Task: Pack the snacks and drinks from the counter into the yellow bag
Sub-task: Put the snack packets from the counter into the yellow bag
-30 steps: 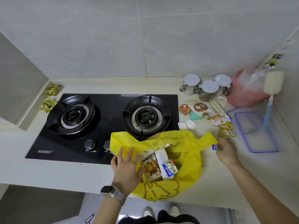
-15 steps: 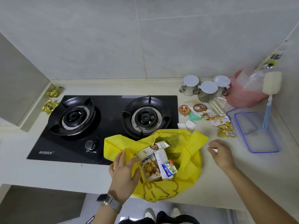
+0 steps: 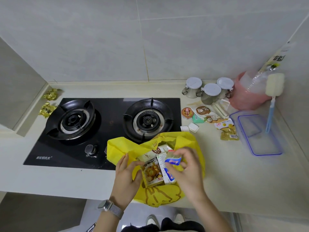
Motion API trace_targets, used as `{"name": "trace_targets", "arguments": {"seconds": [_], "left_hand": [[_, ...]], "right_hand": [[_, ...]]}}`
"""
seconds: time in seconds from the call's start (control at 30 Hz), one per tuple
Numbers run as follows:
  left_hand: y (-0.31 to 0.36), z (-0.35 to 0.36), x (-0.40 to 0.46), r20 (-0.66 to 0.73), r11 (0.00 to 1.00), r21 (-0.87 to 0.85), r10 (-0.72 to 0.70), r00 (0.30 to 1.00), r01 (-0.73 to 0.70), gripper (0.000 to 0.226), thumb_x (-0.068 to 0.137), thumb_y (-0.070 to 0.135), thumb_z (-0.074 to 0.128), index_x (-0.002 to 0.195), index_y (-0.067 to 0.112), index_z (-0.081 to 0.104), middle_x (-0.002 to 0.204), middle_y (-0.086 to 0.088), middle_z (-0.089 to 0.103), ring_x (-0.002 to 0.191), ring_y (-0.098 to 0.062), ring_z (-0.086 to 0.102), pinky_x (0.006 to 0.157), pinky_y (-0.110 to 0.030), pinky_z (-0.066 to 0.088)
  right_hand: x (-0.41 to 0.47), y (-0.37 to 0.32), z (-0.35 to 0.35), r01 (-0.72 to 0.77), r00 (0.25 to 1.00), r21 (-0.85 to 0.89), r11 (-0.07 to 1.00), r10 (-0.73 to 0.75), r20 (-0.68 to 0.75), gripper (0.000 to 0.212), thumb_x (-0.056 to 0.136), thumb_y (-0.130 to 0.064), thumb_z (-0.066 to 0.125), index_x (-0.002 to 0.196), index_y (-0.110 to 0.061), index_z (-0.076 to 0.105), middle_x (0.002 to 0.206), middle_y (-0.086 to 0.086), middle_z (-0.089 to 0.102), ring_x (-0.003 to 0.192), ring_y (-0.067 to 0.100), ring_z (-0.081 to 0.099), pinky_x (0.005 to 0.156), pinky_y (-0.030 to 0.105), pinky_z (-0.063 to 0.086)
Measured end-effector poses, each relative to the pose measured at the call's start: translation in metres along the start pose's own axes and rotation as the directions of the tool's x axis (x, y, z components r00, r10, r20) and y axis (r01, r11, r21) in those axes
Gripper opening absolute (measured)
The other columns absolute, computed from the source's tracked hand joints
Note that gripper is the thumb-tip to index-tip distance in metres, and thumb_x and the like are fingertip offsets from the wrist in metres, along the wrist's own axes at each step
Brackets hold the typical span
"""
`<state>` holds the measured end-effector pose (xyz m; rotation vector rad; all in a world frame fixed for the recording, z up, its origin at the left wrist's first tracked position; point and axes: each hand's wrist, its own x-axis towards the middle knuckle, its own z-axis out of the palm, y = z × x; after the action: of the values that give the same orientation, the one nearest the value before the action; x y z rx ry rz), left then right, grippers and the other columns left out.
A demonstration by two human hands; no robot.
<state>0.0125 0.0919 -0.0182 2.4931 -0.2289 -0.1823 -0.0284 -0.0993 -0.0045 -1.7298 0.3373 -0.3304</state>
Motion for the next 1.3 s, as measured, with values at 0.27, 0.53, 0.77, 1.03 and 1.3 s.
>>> {"name": "trace_targets", "arguments": {"seconds": [0.27, 0.53, 0.77, 1.03, 1.3], "left_hand": [[-0.002, 0.001, -0.004, -0.029, 1.0, -0.03, 0.0, 1.0, -0.001, 0.027, 0.087, 0.013, 0.057, 0.11, 0.028, 0.062, 0.145, -0.008, 0.039, 0.143, -0.024, 0.012, 0.112, -0.035, 0.019], [-0.002, 0.001, -0.007, -0.035, 0.999, -0.051, -0.003, 0.999, 0.001, 0.028, 0.087, 0.014, 0.057, 0.109, 0.031, 0.061, 0.145, -0.008, 0.038, 0.144, -0.022, 0.012, 0.112, -0.035, 0.019], [-0.001, 0.0, -0.005, -0.034, 0.999, -0.051, -0.018, 0.999, 0.016, 0.028, 0.088, 0.015, 0.057, 0.107, 0.034, 0.059, 0.146, -0.007, 0.037, 0.144, -0.022, 0.012, 0.113, -0.036, 0.019], [0.004, 0.003, 0.0, -0.047, 0.998, -0.053, -0.04, 0.998, 0.037, 0.026, 0.087, 0.011, 0.058, 0.106, 0.028, 0.062, 0.142, -0.009, 0.042, 0.143, -0.024, 0.016, 0.111, -0.037, 0.021], [0.01, 0.006, 0.004, -0.049, 0.998, -0.033, -0.055, 0.997, 0.054, 0.026, 0.087, 0.011, 0.058, 0.107, 0.026, 0.062, 0.139, -0.007, 0.046, 0.142, -0.024, 0.017, 0.111, -0.038, 0.022]], "right_hand": [[0.003, 0.035, 0.03, 0.002, 0.974, -0.205, 0.979, 0.045, 0.224, 0.025, 0.074, -0.001, 0.073, 0.083, -0.021, 0.06, 0.087, -0.011, 0.063, 0.085, 0.004, 0.062, 0.069, 0.015, 0.052], [0.029, 0.048, 0.048, 0.08, 0.961, -0.323, 0.943, 0.013, 0.275, 0.015, 0.082, -0.006, 0.067, 0.094, -0.014, 0.066, 0.095, -0.007, 0.061, 0.09, 0.007, 0.06, 0.078, 0.008, 0.047], [0.052, 0.027, 0.006, 0.083, 0.981, -0.136, 0.987, -0.057, 0.183, 0.013, 0.084, -0.008, 0.067, 0.089, -0.02, 0.067, 0.088, -0.009, 0.068, 0.085, 0.002, 0.064, 0.075, 0.01, 0.049], [0.135, 0.094, -0.104, -0.126, 0.97, -0.567, 0.814, -0.02, -0.244, 0.038, 0.076, 0.0, 0.065, 0.114, -0.004, 0.06, 0.114, 0.019, 0.059, 0.104, 0.035, 0.056, 0.088, 0.036, 0.045], [0.15, 0.148, -0.155, -0.302, 0.934, -0.856, 0.42, 0.31, -0.177, 0.055, 0.083, -0.015, 0.059, 0.133, -0.003, 0.04, 0.141, 0.016, 0.041, 0.131, 0.038, 0.031, 0.1, 0.047, 0.038]]}}
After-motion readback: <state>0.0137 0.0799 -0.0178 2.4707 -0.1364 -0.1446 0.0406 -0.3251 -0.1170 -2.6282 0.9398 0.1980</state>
